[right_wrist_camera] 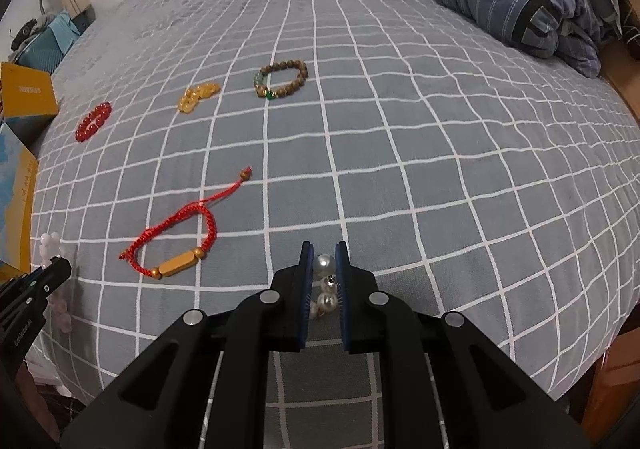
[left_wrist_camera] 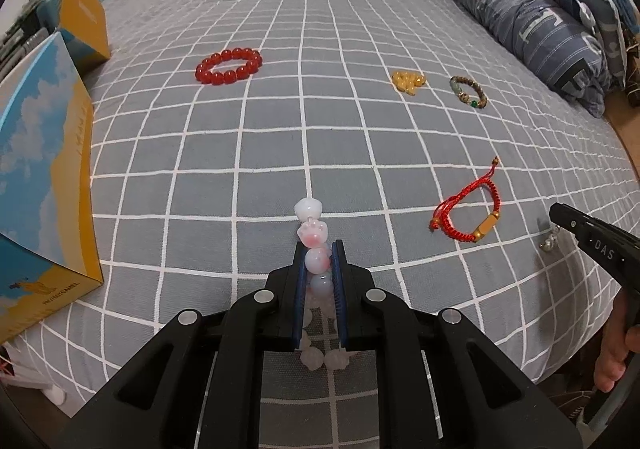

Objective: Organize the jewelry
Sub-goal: 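Lift both held items and carry them toward the white box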

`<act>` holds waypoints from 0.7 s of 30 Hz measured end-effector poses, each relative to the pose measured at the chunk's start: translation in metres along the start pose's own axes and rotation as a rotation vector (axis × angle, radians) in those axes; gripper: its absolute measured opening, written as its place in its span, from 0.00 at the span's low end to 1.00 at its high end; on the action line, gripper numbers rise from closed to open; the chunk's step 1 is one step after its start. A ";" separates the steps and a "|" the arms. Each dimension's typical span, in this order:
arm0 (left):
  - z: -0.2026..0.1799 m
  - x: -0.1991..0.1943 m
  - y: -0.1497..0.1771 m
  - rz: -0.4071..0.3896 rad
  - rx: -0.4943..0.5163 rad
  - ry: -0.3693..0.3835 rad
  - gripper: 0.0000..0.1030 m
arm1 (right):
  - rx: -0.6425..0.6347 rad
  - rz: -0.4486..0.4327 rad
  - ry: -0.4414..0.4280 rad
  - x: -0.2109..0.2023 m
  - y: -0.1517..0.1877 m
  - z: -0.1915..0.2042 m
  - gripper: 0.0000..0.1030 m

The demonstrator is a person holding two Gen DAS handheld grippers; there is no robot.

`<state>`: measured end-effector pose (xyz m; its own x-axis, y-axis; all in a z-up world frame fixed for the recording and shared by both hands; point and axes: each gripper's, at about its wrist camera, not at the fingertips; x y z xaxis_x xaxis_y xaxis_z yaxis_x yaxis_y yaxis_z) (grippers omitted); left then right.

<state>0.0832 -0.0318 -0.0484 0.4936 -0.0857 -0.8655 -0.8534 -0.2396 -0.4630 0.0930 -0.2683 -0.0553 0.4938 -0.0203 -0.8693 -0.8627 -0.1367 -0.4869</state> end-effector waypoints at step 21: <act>0.002 -0.035 -0.008 -0.091 0.003 0.041 0.11 | -0.016 -0.110 -0.011 -0.034 -0.007 0.010 0.10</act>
<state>0.0729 -0.0254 -0.0150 0.5752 -0.1030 -0.8115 -0.8053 -0.2455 -0.5396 0.0810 -0.2569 -0.0238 0.5843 0.0071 -0.8115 -0.8012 -0.1537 -0.5783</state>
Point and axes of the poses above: each gripper's, at about its wrist camera, not at the fingertips, and x roughly the way its jaws point, z to its left, y to its underside, and after that the axes turned 14 degrees about -x, right-handed
